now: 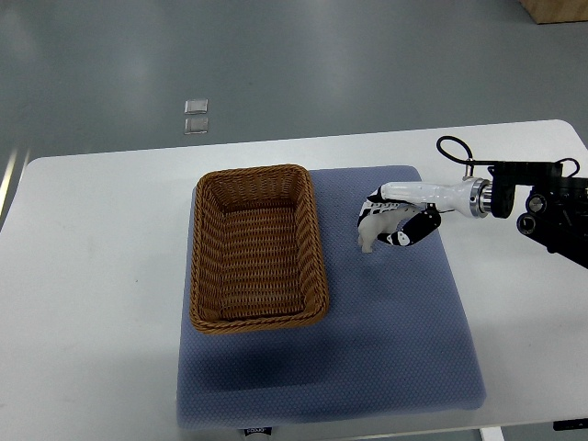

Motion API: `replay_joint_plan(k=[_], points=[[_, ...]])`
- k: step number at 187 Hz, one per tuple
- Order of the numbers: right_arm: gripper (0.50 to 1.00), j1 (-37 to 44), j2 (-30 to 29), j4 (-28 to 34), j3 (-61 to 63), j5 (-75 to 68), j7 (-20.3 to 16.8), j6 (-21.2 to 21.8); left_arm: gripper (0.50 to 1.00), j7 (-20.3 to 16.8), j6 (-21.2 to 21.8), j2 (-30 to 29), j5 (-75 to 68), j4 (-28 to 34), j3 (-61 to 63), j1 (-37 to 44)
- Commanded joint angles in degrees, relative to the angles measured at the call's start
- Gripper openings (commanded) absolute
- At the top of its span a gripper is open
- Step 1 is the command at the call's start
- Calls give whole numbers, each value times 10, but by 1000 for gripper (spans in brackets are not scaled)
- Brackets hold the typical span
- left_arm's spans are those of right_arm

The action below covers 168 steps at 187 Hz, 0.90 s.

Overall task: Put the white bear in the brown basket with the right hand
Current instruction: 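Close the right hand fingers around the white bear, then lift the white bear with the right hand above the mat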

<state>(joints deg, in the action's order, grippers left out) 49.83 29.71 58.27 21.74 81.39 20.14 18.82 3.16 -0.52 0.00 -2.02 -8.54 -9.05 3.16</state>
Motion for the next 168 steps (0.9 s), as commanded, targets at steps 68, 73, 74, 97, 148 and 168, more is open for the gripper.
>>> replay_joint_plan(k=[68,73,74,97,148,168], points=[[500,65,7,-1,5,-3,24,5,1000,0,0,0,0,-1,0,0],[500,70,5,0,5,-3,24,7,1000,0,0,0,0,-1,0,0],[500,70,5,0,5,-3,24,7,1000,0,0,0,0,-1,0,0],[500,92,-3,0,5,-3,23,8,1000,0,0,0,0,0,0,0],[500,149,-18,-1,-1,-2,18,22,1000,0,0,0,0,-1,0,0],[500,168,-32,-1,-1,-3,17,26,1000,0,0,0,0,0,0,0]])
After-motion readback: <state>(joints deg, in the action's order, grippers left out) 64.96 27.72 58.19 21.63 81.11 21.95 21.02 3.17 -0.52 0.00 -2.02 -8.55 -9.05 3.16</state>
